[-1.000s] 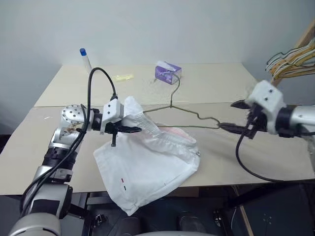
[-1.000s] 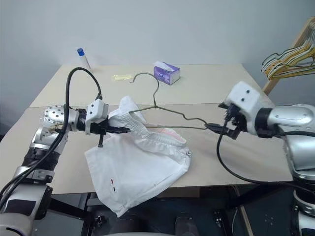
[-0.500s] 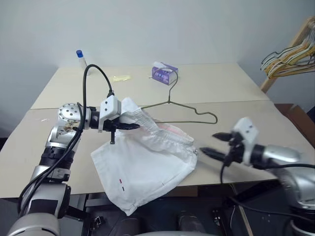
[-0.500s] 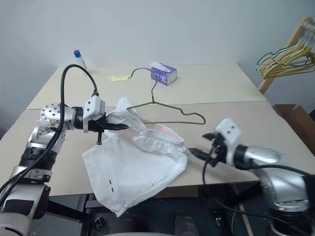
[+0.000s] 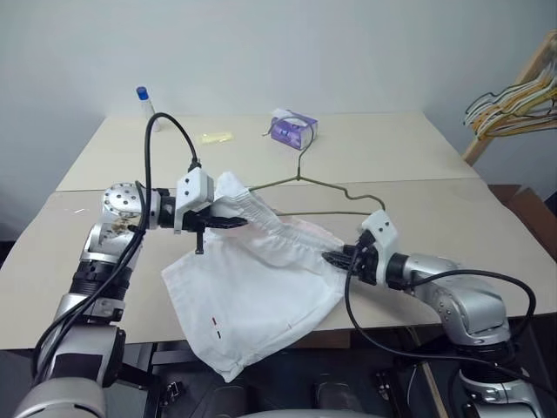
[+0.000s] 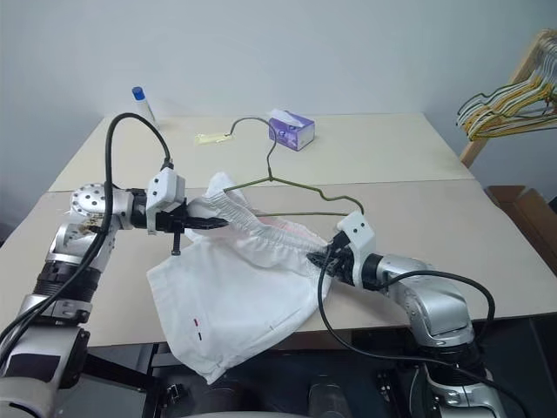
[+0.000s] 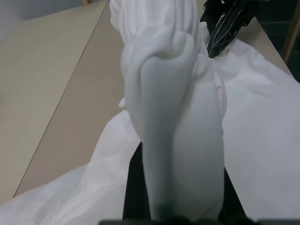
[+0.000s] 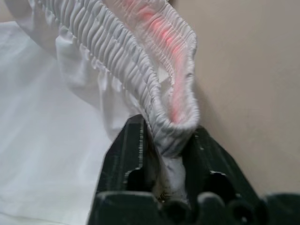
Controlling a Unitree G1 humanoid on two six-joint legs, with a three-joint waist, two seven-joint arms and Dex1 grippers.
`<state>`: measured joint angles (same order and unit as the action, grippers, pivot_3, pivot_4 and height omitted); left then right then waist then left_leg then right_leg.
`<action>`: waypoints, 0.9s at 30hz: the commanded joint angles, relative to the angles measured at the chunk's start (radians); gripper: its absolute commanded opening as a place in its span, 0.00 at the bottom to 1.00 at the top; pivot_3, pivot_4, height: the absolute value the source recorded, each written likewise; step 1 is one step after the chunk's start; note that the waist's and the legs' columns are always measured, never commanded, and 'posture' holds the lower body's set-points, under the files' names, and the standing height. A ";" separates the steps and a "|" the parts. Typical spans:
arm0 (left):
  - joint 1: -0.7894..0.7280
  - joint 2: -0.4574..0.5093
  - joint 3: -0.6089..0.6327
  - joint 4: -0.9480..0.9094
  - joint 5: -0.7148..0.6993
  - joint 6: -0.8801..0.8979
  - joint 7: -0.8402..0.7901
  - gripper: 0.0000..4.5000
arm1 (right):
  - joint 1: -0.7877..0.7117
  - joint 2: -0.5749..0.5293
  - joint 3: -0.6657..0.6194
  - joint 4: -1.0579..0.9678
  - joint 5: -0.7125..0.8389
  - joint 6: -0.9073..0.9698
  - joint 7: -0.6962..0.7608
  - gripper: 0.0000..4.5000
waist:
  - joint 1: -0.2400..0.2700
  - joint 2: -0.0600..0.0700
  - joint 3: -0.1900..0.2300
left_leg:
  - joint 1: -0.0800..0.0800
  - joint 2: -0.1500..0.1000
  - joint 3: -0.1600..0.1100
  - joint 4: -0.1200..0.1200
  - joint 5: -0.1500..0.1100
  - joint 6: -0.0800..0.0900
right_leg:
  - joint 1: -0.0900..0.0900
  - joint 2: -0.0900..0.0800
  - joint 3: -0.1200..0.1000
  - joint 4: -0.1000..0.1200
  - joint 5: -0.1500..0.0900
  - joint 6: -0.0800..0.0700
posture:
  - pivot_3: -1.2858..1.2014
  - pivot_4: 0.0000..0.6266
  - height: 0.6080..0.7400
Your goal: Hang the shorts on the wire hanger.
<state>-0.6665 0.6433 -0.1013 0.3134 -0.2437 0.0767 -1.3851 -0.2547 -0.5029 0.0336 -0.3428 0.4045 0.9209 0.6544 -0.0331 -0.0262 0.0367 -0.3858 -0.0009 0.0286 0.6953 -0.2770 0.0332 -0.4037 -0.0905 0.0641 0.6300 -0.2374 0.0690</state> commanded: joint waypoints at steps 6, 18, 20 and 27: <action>0.043 0.095 0.025 -0.049 -0.002 -0.022 -0.031 0.00 | -0.031 -0.079 -0.100 0.055 -0.004 -0.036 -0.020 0.01 | -0.004 0.000 0.000 | 0.000 0.000 0.000 0.000 0.000 0.000 | 0.000 0.000 0.000 0.000 0.000 0.000 | 0.52 0.00 1.00; 0.079 0.133 0.013 0.032 0.078 -0.109 0.012 0.00 | -0.012 -0.175 -0.181 0.068 0.028 -0.063 -0.006 0.01 | 0.011 0.000 0.000 | 0.000 0.000 0.001 0.000 0.000 0.000 | 0.000 0.000 0.000 -0.001 0.000 0.000 | 0.51 0.00 1.00; 0.075 0.129 -0.009 0.053 0.135 -0.130 0.063 0.00 | -0.017 -0.187 -0.180 0.055 0.028 -0.072 -0.005 0.01 | 0.014 0.000 0.000 | 0.000 0.000 0.001 0.000 0.000 0.000 | 0.000 0.000 0.000 -0.001 0.000 0.000 | 0.51 0.00 1.00; 0.036 0.076 -0.042 0.093 0.171 -0.123 0.145 0.00 | -0.028 -0.215 -0.135 -0.062 0.040 -0.093 0.015 0.01 | 0.018 0.000 0.000 | 0.000 0.000 0.001 0.000 0.000 0.000 | 0.000 0.000 0.000 -0.001 0.000 0.000 | 0.51 0.00 1.00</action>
<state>-0.5966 0.7157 -0.1644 0.3966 -0.0799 -0.0585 -1.2701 -0.2682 -0.6943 -0.0710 -0.3580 0.4537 0.8553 0.6720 -0.0150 -0.0262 0.0366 -0.3864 -0.0008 0.0293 0.6953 -0.2772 0.0334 -0.4038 -0.0907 0.0644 0.6293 -0.2374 0.0690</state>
